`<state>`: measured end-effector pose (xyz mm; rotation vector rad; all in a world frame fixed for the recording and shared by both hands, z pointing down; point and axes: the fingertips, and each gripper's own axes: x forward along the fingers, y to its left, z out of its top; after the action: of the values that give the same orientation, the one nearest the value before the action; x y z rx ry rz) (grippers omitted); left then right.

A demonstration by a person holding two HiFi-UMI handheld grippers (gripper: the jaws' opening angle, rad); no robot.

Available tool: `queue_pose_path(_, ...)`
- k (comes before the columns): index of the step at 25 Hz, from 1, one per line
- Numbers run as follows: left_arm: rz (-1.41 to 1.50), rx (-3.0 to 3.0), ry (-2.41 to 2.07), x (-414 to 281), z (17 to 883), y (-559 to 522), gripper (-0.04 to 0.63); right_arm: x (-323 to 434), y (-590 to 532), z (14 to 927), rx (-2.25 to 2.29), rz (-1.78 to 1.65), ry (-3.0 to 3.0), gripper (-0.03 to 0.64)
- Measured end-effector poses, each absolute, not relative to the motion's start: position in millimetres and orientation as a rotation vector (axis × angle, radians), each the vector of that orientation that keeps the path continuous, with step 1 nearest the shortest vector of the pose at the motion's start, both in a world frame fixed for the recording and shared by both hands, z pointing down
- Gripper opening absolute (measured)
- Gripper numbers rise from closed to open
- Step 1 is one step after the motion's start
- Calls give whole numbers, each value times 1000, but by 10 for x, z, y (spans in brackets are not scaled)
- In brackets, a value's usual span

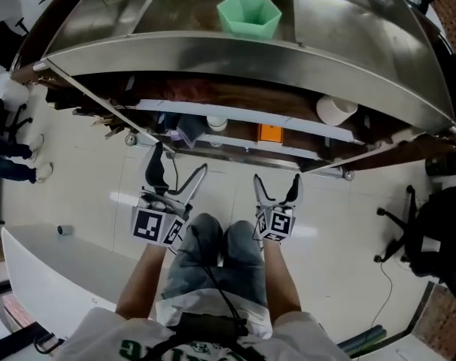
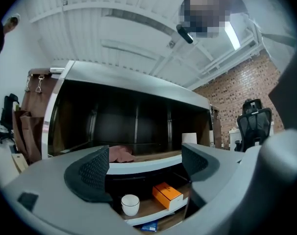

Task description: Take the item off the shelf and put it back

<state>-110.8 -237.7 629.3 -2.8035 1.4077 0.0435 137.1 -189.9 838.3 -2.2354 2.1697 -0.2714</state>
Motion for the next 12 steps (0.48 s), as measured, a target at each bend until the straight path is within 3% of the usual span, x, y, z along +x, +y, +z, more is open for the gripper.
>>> queue_pose_path(12, -11, -2765, 1446, -1180, 6793, -2453, 443, 1533, -3089, 9274, -2233, -362, 2179, 580)
